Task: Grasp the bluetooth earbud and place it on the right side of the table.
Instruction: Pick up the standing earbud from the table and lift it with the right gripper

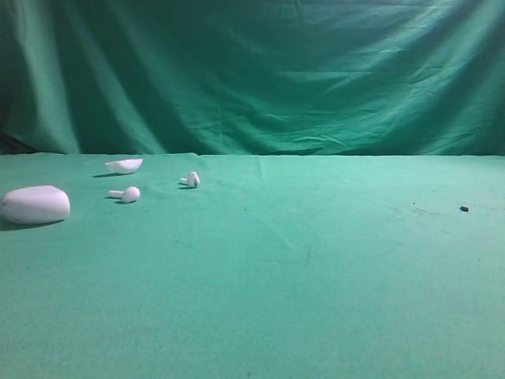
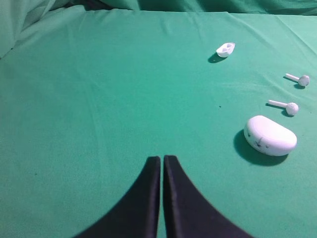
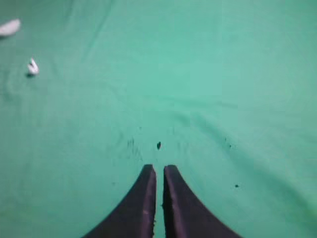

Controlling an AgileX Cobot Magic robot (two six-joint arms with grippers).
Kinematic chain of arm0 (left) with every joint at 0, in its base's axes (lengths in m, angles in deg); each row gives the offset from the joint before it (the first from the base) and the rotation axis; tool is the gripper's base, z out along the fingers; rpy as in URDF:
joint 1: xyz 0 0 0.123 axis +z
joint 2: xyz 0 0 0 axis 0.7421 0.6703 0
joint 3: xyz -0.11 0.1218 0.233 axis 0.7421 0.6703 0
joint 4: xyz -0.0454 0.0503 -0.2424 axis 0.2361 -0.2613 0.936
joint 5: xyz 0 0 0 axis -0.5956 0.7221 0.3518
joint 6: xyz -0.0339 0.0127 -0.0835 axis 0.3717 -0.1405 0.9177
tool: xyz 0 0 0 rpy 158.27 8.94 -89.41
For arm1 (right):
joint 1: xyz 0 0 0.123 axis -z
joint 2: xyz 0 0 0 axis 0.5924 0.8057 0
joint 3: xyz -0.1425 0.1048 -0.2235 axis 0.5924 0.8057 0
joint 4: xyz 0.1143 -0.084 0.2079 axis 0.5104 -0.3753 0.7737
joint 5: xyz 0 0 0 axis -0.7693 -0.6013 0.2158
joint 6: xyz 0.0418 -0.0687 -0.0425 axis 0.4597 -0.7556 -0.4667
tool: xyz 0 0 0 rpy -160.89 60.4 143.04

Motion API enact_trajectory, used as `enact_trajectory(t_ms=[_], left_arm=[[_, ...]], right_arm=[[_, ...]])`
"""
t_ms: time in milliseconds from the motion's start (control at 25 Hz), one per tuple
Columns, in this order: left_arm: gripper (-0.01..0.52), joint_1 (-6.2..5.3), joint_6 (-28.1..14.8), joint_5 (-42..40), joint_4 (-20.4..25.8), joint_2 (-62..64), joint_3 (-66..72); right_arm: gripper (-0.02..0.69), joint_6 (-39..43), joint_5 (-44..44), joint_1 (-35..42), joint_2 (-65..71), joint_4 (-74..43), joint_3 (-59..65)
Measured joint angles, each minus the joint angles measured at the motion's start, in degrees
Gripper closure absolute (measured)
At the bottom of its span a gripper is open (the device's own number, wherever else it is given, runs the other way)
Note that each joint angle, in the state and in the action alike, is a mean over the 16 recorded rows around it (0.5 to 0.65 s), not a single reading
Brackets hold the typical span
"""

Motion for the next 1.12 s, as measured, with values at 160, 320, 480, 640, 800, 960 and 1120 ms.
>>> enact_trajectory(t_ms=[160, 320, 480, 640, 800, 960, 1120], left_arm=[[0.514, 0.00, 0.0, 0.0, 0.0, 0.0, 0.0], [0.514, 0.00, 0.0, 0.0, 0.0, 0.0, 0.0], [0.514, 0.00, 0.0, 0.0, 0.0, 0.0, 0.0], [0.514, 0.00, 0.0, 0.0, 0.0, 0.0, 0.0], [0.514, 0.00, 0.0, 0.0, 0.0, 0.0, 0.0], [0.514, 0.00, 0.0, 0.0, 0.0, 0.0, 0.0], [0.514, 0.00, 0.0, 0.0, 0.0, 0.0, 0.0]], right_arm=[[0.618, -2.3, -5.6, -2.9, 13.9, -0.3, -8.0], [0.618, -4.5, -9.9, -6.8, 27.2, -0.8, -17.5], [0.618, -5.1, -14.0, -11.4, 39.9, -1.9, -28.6], [0.618, -4.0, -17.4, -15.6, 51.7, -4.0, -40.3], [0.618, -2.5, -20.4, -19.0, 62.1, -6.1, -52.0], [0.602, -0.2, -22.9, -21.7, 71.3, -8.2, -63.1], [0.543, 2.1, -24.8, -23.8, 78.9, -9.6, -73.1]])
